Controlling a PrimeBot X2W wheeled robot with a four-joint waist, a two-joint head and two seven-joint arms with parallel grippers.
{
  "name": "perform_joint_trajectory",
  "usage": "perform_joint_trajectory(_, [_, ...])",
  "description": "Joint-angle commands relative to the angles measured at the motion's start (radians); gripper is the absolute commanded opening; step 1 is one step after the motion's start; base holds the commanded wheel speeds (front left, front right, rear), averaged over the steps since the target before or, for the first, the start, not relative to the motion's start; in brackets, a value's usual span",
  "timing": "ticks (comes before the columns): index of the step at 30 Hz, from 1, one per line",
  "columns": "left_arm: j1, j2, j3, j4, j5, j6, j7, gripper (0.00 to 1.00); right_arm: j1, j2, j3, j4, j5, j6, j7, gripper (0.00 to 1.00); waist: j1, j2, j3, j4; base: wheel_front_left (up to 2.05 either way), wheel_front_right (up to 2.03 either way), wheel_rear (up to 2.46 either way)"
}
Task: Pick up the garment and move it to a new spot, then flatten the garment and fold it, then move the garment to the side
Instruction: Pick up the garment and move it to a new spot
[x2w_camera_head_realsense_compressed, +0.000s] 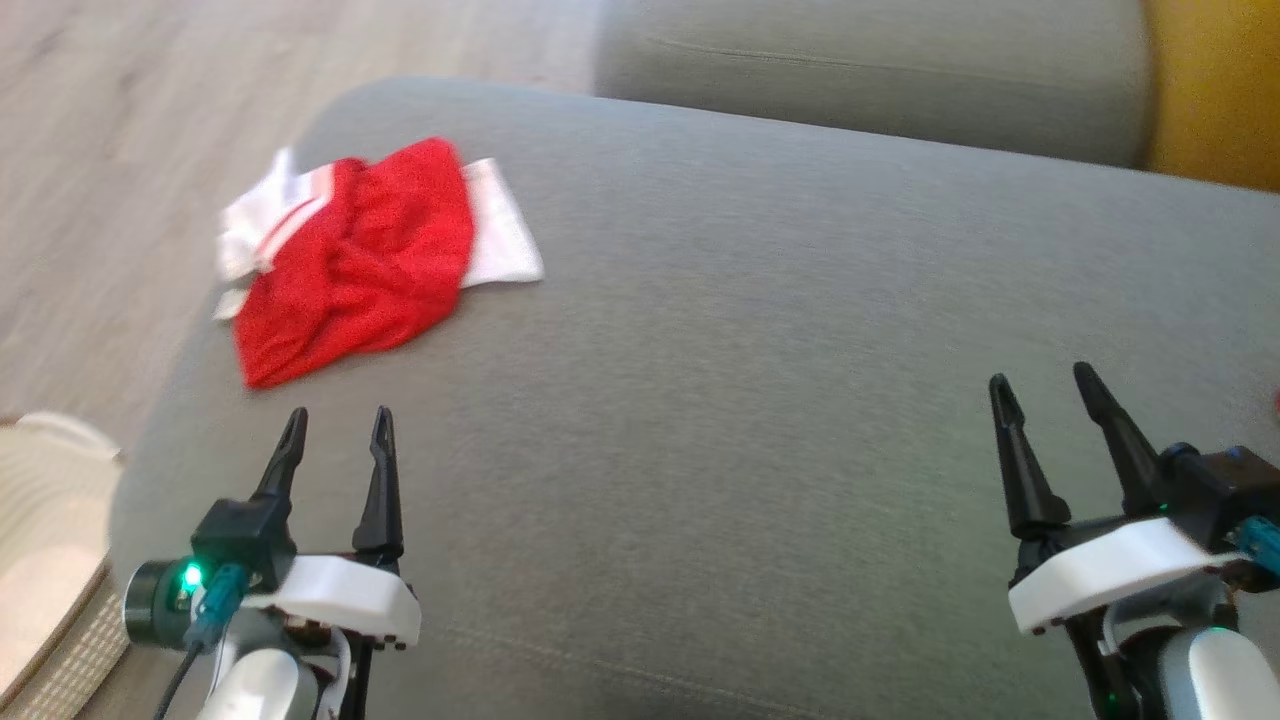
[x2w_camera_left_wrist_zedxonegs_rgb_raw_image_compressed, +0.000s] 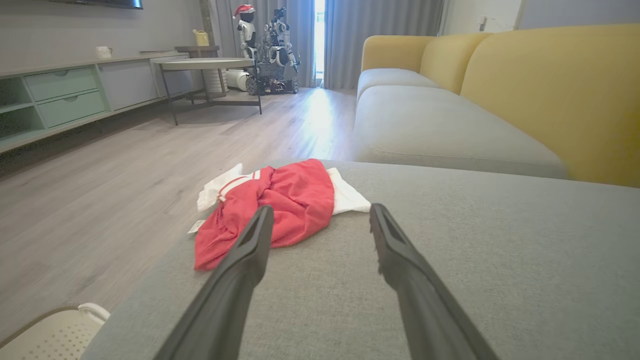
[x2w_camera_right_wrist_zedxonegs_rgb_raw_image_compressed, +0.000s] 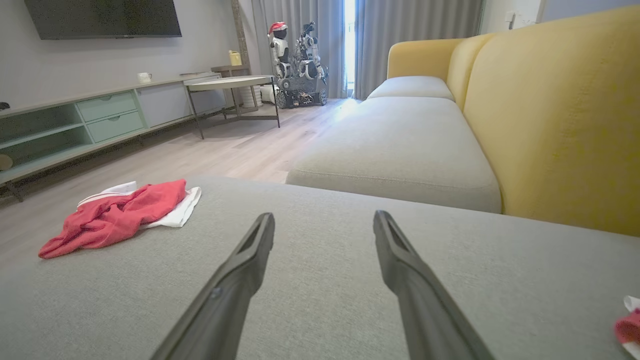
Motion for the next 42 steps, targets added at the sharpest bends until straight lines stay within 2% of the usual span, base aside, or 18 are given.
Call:
perform_joint_trajectory(1, [-0.063, 0.009, 0.042, -0.025, -0.004, -0.002, -0.012, 1.0, -0.031, -0.011, 0.027, -0.041, -0.011, 0.003, 0.001, 1.0, 0.0, 0.0, -0.003, 0.057, 0.0, 0.0, 0.0])
perform_joint_trajectory(10, [-0.058, 0.001, 0.056, -0.024, 0.003, -0.011, -0.012, 1.0, -0.04, -0.01, 0.047, -0.043, -0.015, 0.003, 0.005, 1.0, 0.0, 0.0, -0.006, 0.13, 0.0, 0.0, 0.0])
perform_joint_trajectory(26, [-0.073, -0.02, 0.075, -0.016, 0.018, -0.023, -0.012, 1.0, -0.051, -0.023, 0.053, -0.048, -0.015, 0.003, 0.016, 1.0, 0.0, 0.0, 0.012, 0.119, 0.0, 0.0, 0.0])
perform_joint_trajectory(36, [-0.289, -0.052, 0.147, 0.007, 0.027, -0.082, -0.012, 1.0, -0.132, -0.058, 0.062, -0.105, -0.019, 0.003, 0.049, 1.0, 0.0, 0.0, 0.172, 0.031, 0.0, 0.0, 0.0])
perform_joint_trajectory(42, [-0.508, -0.03, 0.19, 0.252, -0.001, -0.163, -0.012, 1.0, -0.202, -0.076, 0.081, -0.119, -0.011, 0.003, 0.053, 1.0, 0.0, 0.0, 0.297, -0.07, 0.0, 0.0, 0.0])
